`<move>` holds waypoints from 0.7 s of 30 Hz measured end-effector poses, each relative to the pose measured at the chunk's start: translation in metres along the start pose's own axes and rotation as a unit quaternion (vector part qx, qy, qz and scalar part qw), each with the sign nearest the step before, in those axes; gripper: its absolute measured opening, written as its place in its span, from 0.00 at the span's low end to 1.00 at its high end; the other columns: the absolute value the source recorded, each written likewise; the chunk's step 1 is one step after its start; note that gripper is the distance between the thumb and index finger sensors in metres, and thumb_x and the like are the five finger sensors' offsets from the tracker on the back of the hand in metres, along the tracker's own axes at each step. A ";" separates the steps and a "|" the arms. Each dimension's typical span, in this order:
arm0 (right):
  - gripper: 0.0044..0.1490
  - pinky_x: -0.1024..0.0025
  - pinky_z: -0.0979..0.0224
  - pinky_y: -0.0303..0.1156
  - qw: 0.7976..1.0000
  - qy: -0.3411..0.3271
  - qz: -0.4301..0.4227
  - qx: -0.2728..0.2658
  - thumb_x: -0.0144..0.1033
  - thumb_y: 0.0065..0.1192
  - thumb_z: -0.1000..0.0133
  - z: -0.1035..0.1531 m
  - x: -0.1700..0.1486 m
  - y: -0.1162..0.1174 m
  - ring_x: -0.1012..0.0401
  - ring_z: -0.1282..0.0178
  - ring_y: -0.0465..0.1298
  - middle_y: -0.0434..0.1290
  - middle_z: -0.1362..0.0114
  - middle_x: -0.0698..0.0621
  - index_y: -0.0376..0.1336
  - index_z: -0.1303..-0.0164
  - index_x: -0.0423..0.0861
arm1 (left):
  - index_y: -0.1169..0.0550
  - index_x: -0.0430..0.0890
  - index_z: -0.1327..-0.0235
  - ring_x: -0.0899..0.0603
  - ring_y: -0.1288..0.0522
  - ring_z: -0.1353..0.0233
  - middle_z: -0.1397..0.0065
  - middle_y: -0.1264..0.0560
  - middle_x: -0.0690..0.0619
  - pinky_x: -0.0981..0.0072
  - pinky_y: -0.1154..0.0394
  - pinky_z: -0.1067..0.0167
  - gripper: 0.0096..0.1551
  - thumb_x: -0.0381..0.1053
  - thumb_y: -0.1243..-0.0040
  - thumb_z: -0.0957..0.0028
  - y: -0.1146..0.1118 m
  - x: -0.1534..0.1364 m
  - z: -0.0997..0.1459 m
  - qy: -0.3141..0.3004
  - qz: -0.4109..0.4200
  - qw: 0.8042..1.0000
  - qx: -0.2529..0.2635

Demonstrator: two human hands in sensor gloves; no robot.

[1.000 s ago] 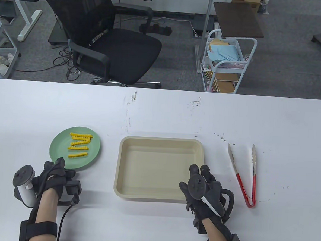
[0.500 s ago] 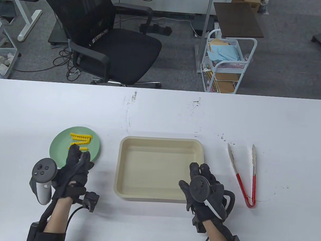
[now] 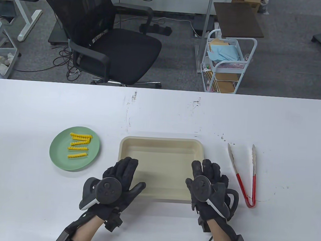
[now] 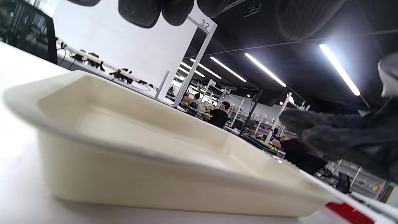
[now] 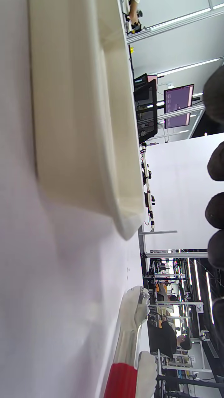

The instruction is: Hold plate and receive fries gripped by tongs from baking tray

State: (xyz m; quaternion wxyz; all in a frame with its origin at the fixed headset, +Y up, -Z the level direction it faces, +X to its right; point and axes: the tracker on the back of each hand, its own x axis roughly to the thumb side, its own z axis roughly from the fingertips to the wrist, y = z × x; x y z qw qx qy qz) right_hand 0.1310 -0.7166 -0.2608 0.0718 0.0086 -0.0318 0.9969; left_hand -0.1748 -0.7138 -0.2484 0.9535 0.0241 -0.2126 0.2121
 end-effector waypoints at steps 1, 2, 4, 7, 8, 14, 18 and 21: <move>0.46 0.27 0.28 0.48 1.000 -0.003 0.005 0.004 0.62 0.45 0.49 -0.001 0.000 0.001 0.41 0.16 0.45 0.41 0.18 0.47 0.42 0.22 0.56 | 0.58 0.47 0.16 0.32 0.55 0.13 0.12 0.57 0.47 0.23 0.55 0.27 0.50 0.72 0.58 0.37 -0.002 -0.002 0.000 0.002 -0.011 1.000 -0.003; 0.48 0.27 0.28 0.47 1.000 -0.005 0.016 0.012 0.65 0.46 0.51 -0.001 0.000 0.004 0.41 0.16 0.43 0.40 0.17 0.47 0.41 0.22 0.57 | 0.60 0.48 0.16 0.32 0.57 0.13 0.12 0.59 0.47 0.23 0.56 0.27 0.50 0.72 0.58 0.37 -0.005 -0.007 -0.001 0.007 -0.030 0.999 -0.012; 0.50 0.27 0.27 0.45 0.999 -0.008 0.031 0.019 0.66 0.47 0.51 -0.002 0.002 0.006 0.41 0.16 0.42 0.39 0.17 0.48 0.40 0.22 0.58 | 0.63 0.49 0.17 0.33 0.61 0.13 0.12 0.62 0.48 0.23 0.58 0.27 0.51 0.73 0.58 0.37 -0.008 -0.013 -0.002 0.015 -0.047 0.999 -0.022; 0.50 0.27 0.27 0.45 0.998 -0.008 0.059 0.026 0.66 0.48 0.51 -0.002 0.007 0.012 0.41 0.16 0.42 0.39 0.17 0.48 0.40 0.22 0.58 | 0.66 0.50 0.18 0.33 0.64 0.13 0.13 0.66 0.47 0.23 0.61 0.27 0.52 0.73 0.59 0.37 -0.010 -0.020 -0.002 0.031 -0.073 0.996 -0.045; 0.50 0.27 0.27 0.46 0.997 -0.011 0.066 0.030 0.66 0.48 0.51 -0.002 0.008 0.013 0.41 0.16 0.42 0.38 0.18 0.48 0.40 0.22 0.57 | 0.66 0.50 0.18 0.34 0.66 0.13 0.13 0.67 0.48 0.23 0.61 0.27 0.52 0.73 0.59 0.37 -0.012 -0.022 -0.001 0.036 -0.083 0.994 -0.055; 0.51 0.27 0.28 0.47 0.996 -0.026 0.072 0.037 0.67 0.48 0.51 -0.001 0.016 0.018 0.40 0.16 0.43 0.39 0.18 0.46 0.40 0.22 0.56 | 0.65 0.49 0.17 0.33 0.65 0.14 0.13 0.66 0.47 0.24 0.61 0.27 0.52 0.72 0.58 0.37 -0.015 -0.024 0.001 0.035 -0.080 0.995 -0.052; 0.50 0.27 0.28 0.48 0.996 -0.023 0.077 0.036 0.66 0.47 0.51 -0.001 0.019 0.021 0.40 0.17 0.45 0.41 0.18 0.46 0.40 0.22 0.56 | 0.65 0.48 0.18 0.32 0.61 0.14 0.13 0.64 0.44 0.24 0.60 0.27 0.52 0.72 0.58 0.37 -0.015 -0.025 0.001 0.032 -0.078 0.995 -0.045; 0.51 0.27 0.28 0.49 0.996 -0.028 0.074 0.038 0.66 0.47 0.51 0.000 0.020 0.022 0.39 0.17 0.46 0.42 0.18 0.45 0.41 0.22 0.55 | 0.66 0.48 0.18 0.32 0.61 0.14 0.13 0.63 0.45 0.24 0.60 0.27 0.53 0.72 0.58 0.37 -0.015 -0.025 0.001 0.033 -0.078 0.995 -0.043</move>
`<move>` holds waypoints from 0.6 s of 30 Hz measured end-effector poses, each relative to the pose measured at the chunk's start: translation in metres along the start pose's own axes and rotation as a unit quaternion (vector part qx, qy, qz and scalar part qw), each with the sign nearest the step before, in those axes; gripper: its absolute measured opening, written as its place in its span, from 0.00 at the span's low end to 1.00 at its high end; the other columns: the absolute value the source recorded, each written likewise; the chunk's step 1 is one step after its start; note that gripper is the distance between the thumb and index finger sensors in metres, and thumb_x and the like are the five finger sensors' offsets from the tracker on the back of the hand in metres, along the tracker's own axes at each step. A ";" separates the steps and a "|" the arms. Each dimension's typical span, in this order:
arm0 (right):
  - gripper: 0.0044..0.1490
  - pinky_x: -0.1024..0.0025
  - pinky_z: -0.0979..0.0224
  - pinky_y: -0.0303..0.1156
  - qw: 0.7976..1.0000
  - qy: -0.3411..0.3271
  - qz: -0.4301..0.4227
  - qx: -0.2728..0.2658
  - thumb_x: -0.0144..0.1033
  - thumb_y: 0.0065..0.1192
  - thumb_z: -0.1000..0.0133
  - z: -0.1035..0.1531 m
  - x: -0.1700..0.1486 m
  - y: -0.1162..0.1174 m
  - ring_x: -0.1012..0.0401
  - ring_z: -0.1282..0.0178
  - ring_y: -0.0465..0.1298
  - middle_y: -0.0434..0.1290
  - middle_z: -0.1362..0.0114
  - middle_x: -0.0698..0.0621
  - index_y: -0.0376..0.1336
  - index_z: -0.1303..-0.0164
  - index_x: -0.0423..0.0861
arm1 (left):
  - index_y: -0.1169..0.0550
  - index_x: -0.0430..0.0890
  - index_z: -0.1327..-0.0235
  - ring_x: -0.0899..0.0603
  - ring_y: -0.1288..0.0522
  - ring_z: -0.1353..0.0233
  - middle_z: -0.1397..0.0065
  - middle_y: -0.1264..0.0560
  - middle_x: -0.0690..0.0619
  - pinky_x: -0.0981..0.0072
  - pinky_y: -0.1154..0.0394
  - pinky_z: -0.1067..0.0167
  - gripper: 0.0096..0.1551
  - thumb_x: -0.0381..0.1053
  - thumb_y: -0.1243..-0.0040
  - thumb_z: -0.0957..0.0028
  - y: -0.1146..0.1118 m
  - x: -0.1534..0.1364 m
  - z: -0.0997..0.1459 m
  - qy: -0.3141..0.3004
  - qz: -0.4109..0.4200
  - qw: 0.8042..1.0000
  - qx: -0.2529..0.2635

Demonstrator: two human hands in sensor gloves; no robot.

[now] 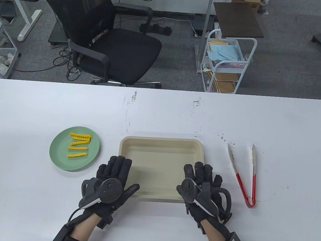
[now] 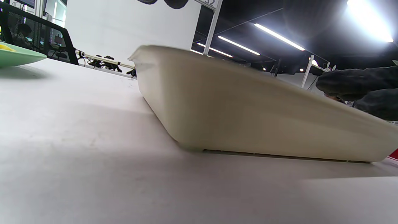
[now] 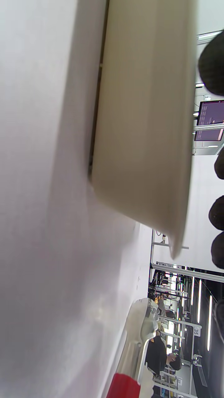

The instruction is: Hold plate and receive fries gripped by tongs from baking tray

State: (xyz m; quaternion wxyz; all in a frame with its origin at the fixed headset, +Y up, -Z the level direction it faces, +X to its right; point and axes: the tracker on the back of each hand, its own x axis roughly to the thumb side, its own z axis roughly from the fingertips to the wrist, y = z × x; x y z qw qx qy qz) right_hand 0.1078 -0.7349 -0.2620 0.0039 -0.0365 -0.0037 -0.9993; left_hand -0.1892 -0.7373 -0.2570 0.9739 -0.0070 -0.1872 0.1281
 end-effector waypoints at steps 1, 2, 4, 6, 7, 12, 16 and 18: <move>0.50 0.27 0.28 0.49 1.000 -0.001 -0.001 0.002 0.67 0.47 0.51 0.000 0.000 0.000 0.39 0.17 0.46 0.42 0.18 0.45 0.41 0.22 0.55 | 0.66 0.47 0.18 0.31 0.61 0.14 0.13 0.63 0.44 0.24 0.60 0.27 0.53 0.72 0.58 0.37 0.000 0.000 0.000 0.000 0.000 1.000 -0.001; 0.50 0.27 0.28 0.49 1.000 -0.002 -0.002 0.004 0.67 0.47 0.51 0.000 0.001 0.001 0.39 0.17 0.46 0.42 0.18 0.45 0.41 0.22 0.55 | 0.66 0.48 0.18 0.32 0.61 0.14 0.13 0.63 0.45 0.24 0.60 0.27 0.53 0.72 0.58 0.37 0.000 0.000 0.000 0.001 0.001 1.000 -0.002; 0.50 0.27 0.28 0.49 1.000 -0.003 -0.003 0.007 0.67 0.47 0.51 0.000 0.001 0.000 0.39 0.17 0.47 0.42 0.18 0.45 0.41 0.22 0.55 | 0.66 0.47 0.19 0.31 0.60 0.14 0.13 0.63 0.44 0.24 0.59 0.27 0.53 0.72 0.58 0.37 -0.001 0.000 -0.001 0.002 -0.002 1.000 -0.005; 0.50 0.28 0.28 0.49 1.000 -0.003 -0.003 0.011 0.66 0.47 0.51 0.000 0.001 0.000 0.39 0.17 0.47 0.42 0.18 0.45 0.41 0.22 0.55 | 0.66 0.47 0.19 0.31 0.60 0.14 0.13 0.63 0.44 0.24 0.59 0.27 0.53 0.72 0.58 0.37 -0.002 -0.001 -0.001 0.003 -0.006 1.000 -0.006; 0.50 0.28 0.28 0.49 1.000 -0.003 -0.004 0.013 0.66 0.47 0.51 0.001 0.001 -0.001 0.39 0.17 0.47 0.42 0.18 0.45 0.41 0.22 0.55 | 0.66 0.47 0.19 0.31 0.60 0.14 0.13 0.63 0.44 0.24 0.59 0.27 0.53 0.72 0.58 0.37 -0.002 0.000 -0.001 0.003 -0.006 1.000 -0.007; 0.50 0.28 0.28 0.49 1.000 -0.002 -0.006 0.018 0.66 0.47 0.51 0.001 0.001 -0.001 0.39 0.17 0.48 0.42 0.18 0.45 0.41 0.22 0.55 | 0.65 0.47 0.18 0.31 0.60 0.14 0.13 0.63 0.44 0.24 0.59 0.27 0.53 0.72 0.58 0.37 -0.002 0.000 0.000 0.002 -0.009 1.000 -0.010; 0.50 0.27 0.28 0.49 1.000 0.000 -0.004 0.019 0.66 0.47 0.51 0.001 0.002 0.000 0.39 0.17 0.48 0.42 0.18 0.45 0.41 0.22 0.55 | 0.65 0.47 0.18 0.31 0.60 0.15 0.13 0.62 0.44 0.25 0.59 0.27 0.53 0.72 0.58 0.37 -0.004 0.001 -0.001 0.005 -0.012 1.000 -0.019; 0.50 0.28 0.28 0.49 1.000 0.000 -0.003 0.020 0.66 0.47 0.50 0.001 0.002 0.000 0.39 0.18 0.48 0.42 0.18 0.45 0.41 0.22 0.55 | 0.65 0.47 0.18 0.31 0.60 0.15 0.13 0.62 0.44 0.25 0.59 0.27 0.52 0.72 0.58 0.37 -0.004 0.001 -0.001 0.007 -0.012 1.000 -0.023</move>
